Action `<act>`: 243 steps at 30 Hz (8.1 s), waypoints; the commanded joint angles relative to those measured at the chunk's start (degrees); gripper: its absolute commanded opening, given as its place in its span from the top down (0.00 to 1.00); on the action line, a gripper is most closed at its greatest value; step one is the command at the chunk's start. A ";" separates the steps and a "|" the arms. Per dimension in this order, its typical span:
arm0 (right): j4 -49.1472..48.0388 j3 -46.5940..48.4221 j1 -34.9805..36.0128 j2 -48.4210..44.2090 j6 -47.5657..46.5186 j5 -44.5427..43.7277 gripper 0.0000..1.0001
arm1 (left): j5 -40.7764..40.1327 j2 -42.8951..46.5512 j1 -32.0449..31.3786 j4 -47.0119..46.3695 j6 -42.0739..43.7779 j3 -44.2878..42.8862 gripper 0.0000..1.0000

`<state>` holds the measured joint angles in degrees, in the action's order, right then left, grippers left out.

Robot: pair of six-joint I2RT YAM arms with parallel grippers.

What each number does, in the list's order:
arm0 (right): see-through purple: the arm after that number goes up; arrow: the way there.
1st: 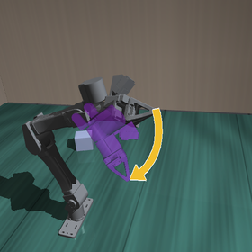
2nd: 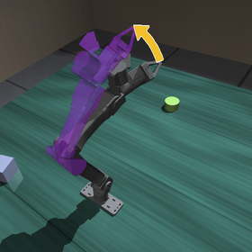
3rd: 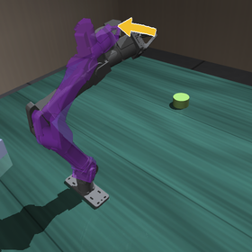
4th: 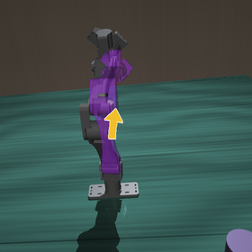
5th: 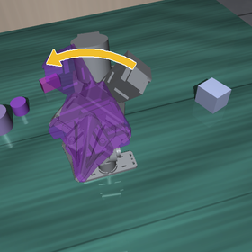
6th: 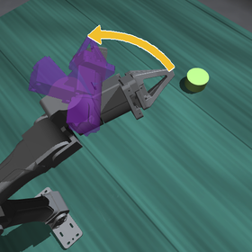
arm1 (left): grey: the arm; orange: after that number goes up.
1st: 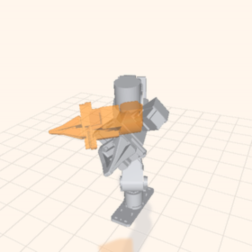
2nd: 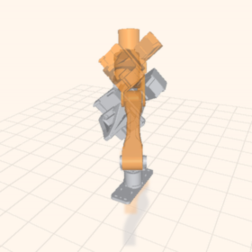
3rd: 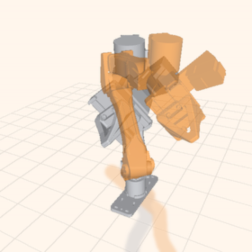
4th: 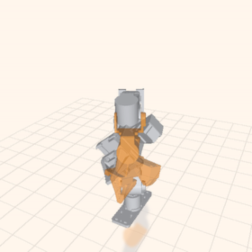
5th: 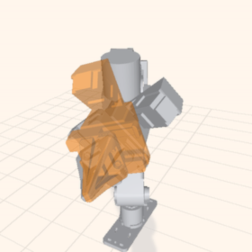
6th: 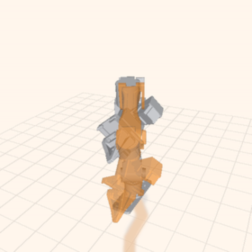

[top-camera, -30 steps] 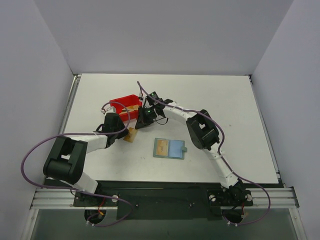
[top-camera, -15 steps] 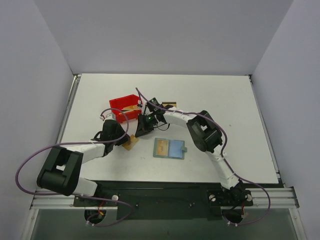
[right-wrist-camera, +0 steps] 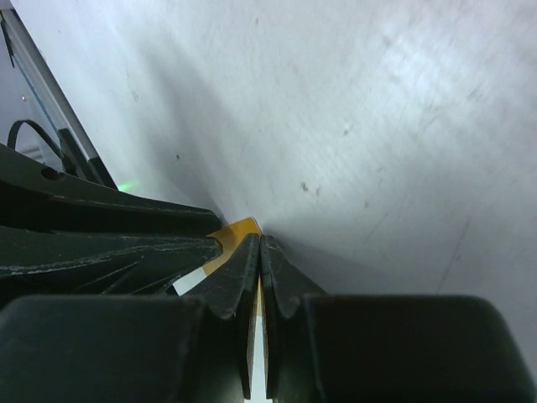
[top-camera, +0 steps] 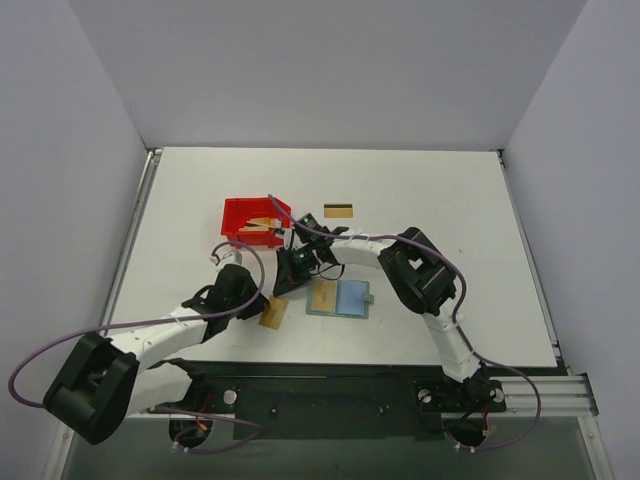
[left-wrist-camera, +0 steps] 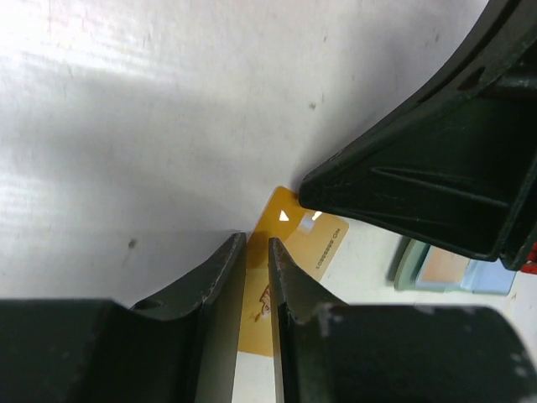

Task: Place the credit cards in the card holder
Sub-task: Move the credit card to the corner of the board, then pick up the credit card at the corner of the board, then insert the credit card into the card holder.

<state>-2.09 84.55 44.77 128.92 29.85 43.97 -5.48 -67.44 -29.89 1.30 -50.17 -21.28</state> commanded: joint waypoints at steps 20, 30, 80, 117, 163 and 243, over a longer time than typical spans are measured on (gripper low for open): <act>2.61 -15.73 3.39 -7.55 -2.95 -6.61 1.00 | -7.27 10.31 -13.52 13.46 -10.73 4.84 0.72; 2.70 -17.58 5.06 -8.60 -3.65 -5.82 1.00 | -8.85 13.30 -20.64 16.45 -16.70 6.34 0.72; -25.42 -50.98 22.20 -36.47 35.63 -32.98 0.59 | -9.12 14.09 -26.98 19.63 -12.15 3.87 0.72; -42.55 -61.26 26.07 -33.04 48.37 -38.34 0.60 | -7.18 15.76 -31.98 19.79 -15.92 7.04 0.76; -37.89 -48.08 -7.77 -58.18 21.21 8.06 1.00 | 25.67 16.38 0.80 -23.97 -1.24 -9.04 0.16; -39.13 -48.34 -11.20 -62.21 17.35 6.75 0.91 | 36.50 10.05 -4.12 -40.41 -8.71 -5.44 1.00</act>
<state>-37.06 35.07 33.76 66.43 47.57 48.90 32.69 -57.89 -33.78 -35.40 -58.50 -26.15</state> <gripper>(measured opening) 0.168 0.026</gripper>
